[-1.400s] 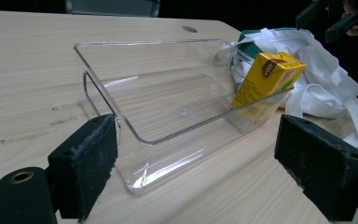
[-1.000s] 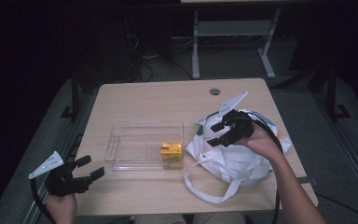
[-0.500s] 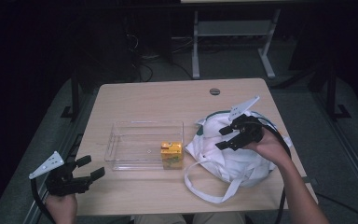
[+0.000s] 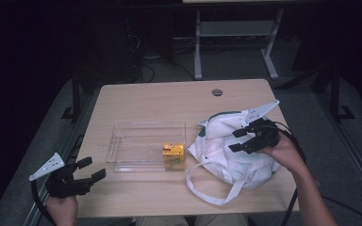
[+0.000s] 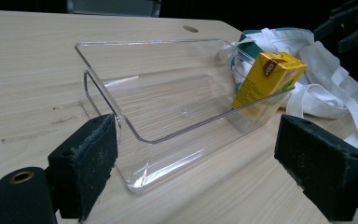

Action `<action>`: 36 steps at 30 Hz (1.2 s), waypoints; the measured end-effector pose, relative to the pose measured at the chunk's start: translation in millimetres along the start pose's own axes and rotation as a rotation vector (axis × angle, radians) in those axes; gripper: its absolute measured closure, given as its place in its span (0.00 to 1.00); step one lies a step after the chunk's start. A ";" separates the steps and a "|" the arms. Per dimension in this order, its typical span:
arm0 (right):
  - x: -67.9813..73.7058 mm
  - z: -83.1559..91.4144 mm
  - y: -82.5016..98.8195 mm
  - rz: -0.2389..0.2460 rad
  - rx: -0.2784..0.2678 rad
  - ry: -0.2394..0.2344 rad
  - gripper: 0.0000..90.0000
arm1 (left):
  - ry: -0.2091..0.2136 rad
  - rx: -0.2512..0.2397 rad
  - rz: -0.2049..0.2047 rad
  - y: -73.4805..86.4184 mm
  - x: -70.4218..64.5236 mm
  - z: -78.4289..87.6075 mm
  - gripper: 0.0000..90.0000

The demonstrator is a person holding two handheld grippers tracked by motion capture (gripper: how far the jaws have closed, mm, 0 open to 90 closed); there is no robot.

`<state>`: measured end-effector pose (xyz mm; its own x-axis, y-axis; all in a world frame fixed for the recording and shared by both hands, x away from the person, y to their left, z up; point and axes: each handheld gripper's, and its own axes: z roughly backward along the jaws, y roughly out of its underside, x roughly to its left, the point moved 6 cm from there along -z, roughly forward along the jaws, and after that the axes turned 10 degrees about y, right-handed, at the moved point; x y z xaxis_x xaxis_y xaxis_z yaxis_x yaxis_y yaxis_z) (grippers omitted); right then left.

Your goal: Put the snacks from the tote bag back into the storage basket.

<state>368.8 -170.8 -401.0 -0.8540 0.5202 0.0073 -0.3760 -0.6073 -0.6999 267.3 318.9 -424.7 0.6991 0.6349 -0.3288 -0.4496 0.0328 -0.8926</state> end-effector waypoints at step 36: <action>0.8 12.0 59.5 -0.074 -0.012 0.036 0.40 | -0.001 0.019 -0.003 1.9 0.5 -0.2 0.14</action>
<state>341.4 -213.7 -434.0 -0.8108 0.5844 0.0340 -0.4329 -0.5595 -0.7068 266.9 319.1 -426.7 0.7000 0.6356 -0.3256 -0.4576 0.0491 -0.8878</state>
